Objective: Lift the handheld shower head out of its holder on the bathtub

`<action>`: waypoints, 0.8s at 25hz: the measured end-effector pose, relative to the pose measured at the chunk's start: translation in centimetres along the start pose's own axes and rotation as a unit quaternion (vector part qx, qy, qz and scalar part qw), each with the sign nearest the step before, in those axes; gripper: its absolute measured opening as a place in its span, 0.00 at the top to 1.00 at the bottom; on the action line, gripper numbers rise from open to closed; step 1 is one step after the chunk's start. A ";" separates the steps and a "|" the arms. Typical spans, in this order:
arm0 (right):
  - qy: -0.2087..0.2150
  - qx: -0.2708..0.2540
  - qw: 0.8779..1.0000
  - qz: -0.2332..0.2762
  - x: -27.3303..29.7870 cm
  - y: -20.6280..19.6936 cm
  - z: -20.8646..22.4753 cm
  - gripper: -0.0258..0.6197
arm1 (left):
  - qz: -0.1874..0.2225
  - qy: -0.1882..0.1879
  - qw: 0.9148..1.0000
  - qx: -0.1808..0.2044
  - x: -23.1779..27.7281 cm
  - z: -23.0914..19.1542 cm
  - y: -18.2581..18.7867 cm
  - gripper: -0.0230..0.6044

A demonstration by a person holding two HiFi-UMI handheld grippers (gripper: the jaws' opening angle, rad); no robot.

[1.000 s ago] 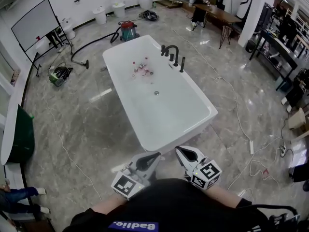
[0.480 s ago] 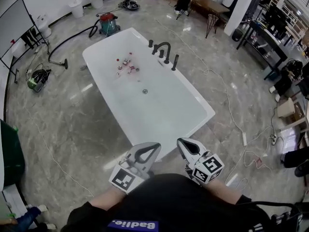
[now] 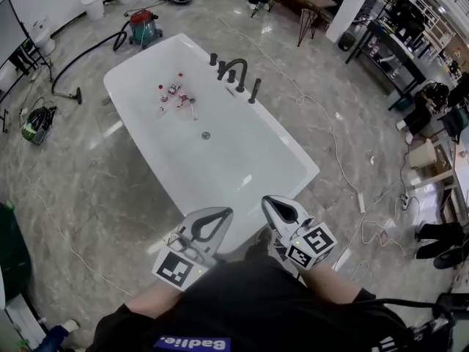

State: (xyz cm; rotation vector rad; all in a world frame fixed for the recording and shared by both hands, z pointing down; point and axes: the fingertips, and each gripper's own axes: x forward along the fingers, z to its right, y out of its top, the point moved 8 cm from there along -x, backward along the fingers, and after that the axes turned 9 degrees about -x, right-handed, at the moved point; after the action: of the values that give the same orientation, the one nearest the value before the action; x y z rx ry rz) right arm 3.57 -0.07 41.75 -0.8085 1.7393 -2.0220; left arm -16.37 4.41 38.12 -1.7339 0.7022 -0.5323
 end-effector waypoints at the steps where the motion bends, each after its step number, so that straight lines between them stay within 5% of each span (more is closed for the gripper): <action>1: 0.004 0.001 1.000 0.001 0.3 0.0 0.7 0.96 | -0.002 0.002 1.000 0.001 0.6 -0.1 -0.1 0.96; 20: 0.123 0.005 0.992 -0.004 6.6 -1.1 20.9 0.96 | 0.015 0.145 0.989 -0.015 15.9 -4.0 -1.3 0.96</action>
State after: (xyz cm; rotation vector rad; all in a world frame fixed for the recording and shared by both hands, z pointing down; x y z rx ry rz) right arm 11.62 -20.10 45.80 -0.5828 1.8545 -2.2135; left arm -7.38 -9.12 40.33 -1.6891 0.9436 -0.7669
